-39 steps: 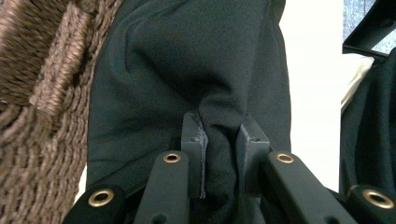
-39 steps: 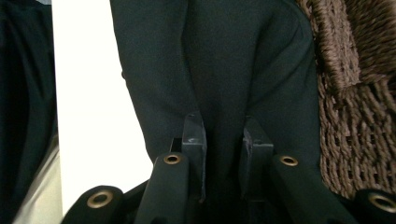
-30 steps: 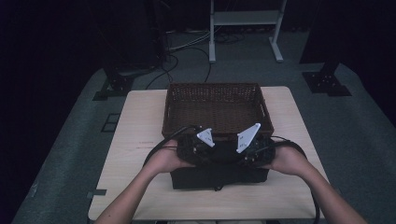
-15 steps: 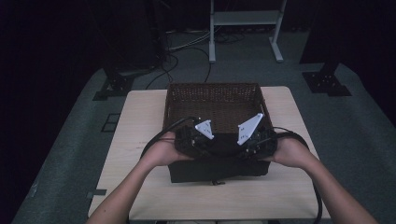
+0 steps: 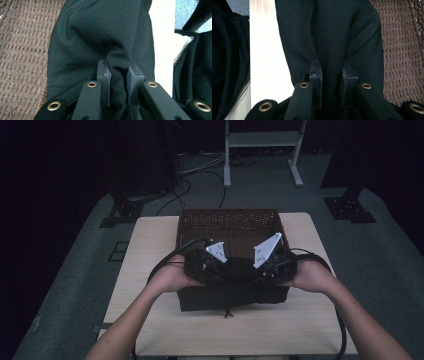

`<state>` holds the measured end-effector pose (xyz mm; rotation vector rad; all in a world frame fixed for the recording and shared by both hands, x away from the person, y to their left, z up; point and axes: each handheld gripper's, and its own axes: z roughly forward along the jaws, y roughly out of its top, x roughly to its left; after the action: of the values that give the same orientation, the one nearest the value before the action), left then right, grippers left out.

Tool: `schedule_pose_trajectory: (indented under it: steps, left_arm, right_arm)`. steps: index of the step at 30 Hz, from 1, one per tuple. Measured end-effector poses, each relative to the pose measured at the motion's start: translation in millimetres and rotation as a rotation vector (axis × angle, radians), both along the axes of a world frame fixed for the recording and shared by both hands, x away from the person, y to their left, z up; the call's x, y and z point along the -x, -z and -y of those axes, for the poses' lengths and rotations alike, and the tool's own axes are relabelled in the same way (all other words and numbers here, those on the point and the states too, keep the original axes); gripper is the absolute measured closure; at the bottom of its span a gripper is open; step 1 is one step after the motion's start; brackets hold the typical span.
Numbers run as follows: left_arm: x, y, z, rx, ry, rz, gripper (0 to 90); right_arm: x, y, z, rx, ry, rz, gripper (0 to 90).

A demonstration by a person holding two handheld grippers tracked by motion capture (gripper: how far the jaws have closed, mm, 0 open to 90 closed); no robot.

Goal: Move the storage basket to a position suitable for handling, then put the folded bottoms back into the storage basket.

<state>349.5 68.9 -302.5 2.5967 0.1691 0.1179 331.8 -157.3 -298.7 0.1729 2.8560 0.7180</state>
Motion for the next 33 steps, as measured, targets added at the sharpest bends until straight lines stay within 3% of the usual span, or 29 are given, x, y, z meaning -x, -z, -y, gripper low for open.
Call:
schedule_pose_trajectory:
  steps: [17,27,33]
  left_arm:
    - [-8.6,-19.9,-2.3,-0.008,0.012,0.014,76.1]
    - [-10.4,-27.8,-4.4,0.017,0.015,0.012,76.0]
    - [-10.3,-38.9,-6.8,-0.001,0.015,0.023,76.0]
  right_arm:
    - [-7.9,-18.1,-1.5,-0.016,-0.002,0.002,74.9]
    - [-9.0,-31.0,-2.8,-0.011,0.005,0.001,74.8]
    - [-10.3,-37.7,-4.8,-0.018,-0.007,0.005,74.8]
